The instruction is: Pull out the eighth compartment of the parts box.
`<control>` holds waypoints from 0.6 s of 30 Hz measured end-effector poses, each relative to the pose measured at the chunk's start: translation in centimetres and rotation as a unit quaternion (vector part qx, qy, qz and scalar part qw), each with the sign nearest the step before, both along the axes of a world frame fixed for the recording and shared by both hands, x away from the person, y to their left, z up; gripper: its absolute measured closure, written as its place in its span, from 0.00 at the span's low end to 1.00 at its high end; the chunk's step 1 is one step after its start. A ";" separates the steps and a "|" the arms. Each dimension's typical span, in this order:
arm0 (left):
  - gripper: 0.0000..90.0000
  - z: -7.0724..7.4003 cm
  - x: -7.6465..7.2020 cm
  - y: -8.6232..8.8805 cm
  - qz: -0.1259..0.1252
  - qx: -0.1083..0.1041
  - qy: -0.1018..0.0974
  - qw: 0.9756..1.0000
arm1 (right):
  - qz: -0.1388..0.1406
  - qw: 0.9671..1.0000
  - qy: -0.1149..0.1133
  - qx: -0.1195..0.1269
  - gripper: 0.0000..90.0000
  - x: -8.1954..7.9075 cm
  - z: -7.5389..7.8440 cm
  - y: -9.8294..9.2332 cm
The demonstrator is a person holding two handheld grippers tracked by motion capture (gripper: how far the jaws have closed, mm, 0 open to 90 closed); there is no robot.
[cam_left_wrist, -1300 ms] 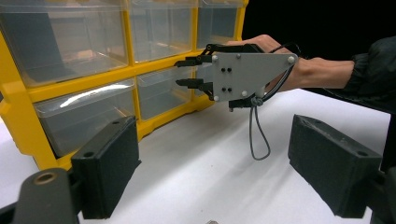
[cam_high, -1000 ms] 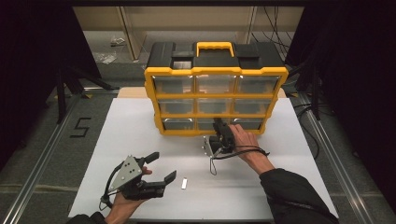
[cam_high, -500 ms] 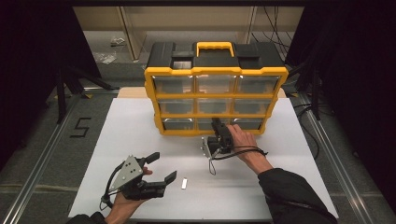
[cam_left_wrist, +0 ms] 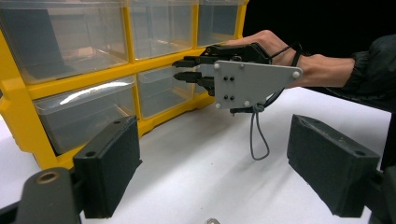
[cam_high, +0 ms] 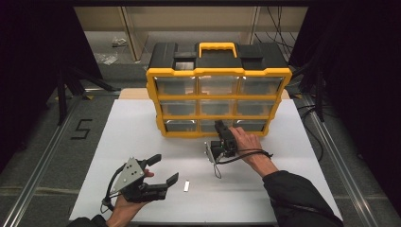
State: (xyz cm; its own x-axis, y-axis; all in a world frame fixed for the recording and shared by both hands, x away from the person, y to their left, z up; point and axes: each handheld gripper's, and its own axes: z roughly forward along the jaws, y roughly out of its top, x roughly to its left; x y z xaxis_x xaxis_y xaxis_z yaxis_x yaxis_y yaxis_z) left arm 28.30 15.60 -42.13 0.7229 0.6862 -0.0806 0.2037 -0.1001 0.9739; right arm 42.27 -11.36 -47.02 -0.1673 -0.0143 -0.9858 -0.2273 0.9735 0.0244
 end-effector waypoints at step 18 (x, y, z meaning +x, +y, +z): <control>0.19 0.0 0.0 0.0 0.001 0.001 -0.002 1.000 | 0.010 1.000 0.000 -0.005 0.87 -0.9 0.1 -0.2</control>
